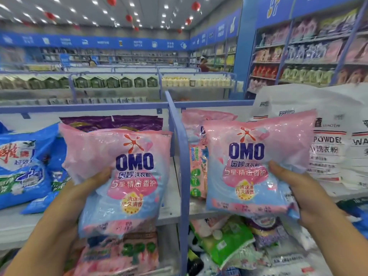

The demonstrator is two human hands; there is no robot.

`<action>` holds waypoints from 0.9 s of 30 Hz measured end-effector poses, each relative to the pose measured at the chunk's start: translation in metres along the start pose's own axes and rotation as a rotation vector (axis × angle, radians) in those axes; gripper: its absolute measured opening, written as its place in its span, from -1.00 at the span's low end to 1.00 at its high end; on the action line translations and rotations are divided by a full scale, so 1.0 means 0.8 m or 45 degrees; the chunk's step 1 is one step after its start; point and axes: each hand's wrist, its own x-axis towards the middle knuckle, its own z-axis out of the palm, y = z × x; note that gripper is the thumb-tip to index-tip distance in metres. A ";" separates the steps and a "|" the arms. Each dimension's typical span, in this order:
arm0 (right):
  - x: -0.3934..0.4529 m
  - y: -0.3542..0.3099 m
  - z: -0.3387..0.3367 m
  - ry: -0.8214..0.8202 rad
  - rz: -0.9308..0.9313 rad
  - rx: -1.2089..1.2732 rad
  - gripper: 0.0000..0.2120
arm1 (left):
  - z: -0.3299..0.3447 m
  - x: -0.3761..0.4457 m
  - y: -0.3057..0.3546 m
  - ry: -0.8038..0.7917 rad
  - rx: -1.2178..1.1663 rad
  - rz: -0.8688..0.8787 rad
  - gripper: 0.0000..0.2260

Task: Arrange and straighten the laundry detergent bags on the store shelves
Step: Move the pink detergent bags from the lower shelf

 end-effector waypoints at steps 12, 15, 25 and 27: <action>0.183 -0.001 0.098 -0.229 0.113 0.066 -0.85 | 0.109 0.105 0.027 0.238 0.155 0.142 -0.74; 0.232 0.033 0.109 -0.281 0.130 -0.257 -0.76 | 0.110 0.129 -0.005 0.528 0.742 0.138 -0.60; 0.271 0.047 0.120 -0.320 -0.079 -0.827 -0.81 | 0.159 0.102 -0.018 0.925 0.956 0.567 -0.33; 0.271 0.052 0.124 -0.262 -0.148 -0.784 -0.76 | 0.181 0.075 -0.020 0.925 0.894 0.688 -0.49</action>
